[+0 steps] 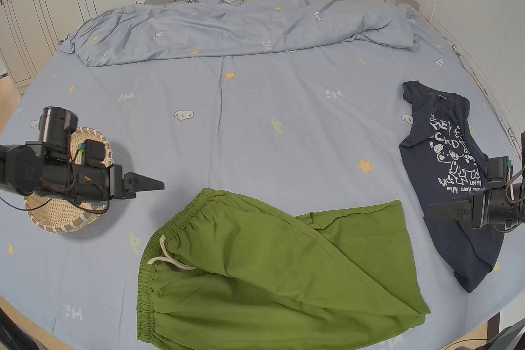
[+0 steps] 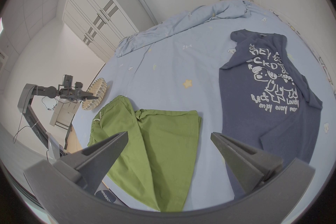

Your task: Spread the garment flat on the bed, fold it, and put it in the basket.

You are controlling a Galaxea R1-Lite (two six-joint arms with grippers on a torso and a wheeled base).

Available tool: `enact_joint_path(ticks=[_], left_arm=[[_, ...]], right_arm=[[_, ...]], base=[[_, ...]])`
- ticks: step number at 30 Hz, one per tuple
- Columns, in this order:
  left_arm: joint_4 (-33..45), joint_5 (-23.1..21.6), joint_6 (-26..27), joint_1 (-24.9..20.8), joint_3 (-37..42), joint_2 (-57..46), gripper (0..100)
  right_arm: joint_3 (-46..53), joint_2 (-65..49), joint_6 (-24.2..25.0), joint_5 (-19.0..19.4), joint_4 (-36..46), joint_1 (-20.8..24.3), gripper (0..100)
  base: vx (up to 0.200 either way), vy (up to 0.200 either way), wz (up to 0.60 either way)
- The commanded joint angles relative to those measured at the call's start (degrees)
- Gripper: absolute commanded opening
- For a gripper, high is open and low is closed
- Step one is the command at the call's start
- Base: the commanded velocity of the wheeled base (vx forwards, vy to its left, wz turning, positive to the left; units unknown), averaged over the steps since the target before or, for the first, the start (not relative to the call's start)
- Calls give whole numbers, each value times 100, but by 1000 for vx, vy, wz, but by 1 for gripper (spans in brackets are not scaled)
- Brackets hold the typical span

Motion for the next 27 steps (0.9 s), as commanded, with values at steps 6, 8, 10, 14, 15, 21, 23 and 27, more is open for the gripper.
enact_joint_path(ticks=[6, 8, 10, 14, 15, 21, 23, 27], left_arm=[[26, 17, -35, -697, -1406, 1862, 100], [26, 17, -44, -776, -1442, 1923, 100], [26, 26, -44, -855, -1459, 1959, 100], [26, 52, -44, -943, -1494, 2038, 100], [26, 52, -44, -970, -1494, 2047, 100], [35, 52, -53, -1058, -1459, 2029, 100], [35, 61, -53, -1075, -1450, 2020, 100], [35, 61, -44, -1093, -1415, 2029, 0]], right_arm=[[-107, 547, 35, -10, -112, 306, 100], [-98, 547, 44, -10, -112, 315, 100], [-98, 556, 44, -10, -121, 324, 100], [-98, 556, 79, -10, -121, 324, 100], [-98, 556, 79, -10, -121, 315, 100], [-89, 547, 87, -10, -121, 306, 100], [-89, 556, 87, -10, -121, 306, 100], [-63, 582, 87, -19, -129, 306, 100]], base=[[0, 0, 0], [0, 0, 0], [0, 0, 0], [0, 0, 0], [0, 0, 0], [0, 0, 0], [0, 0, 0], [0, 0, 0]])
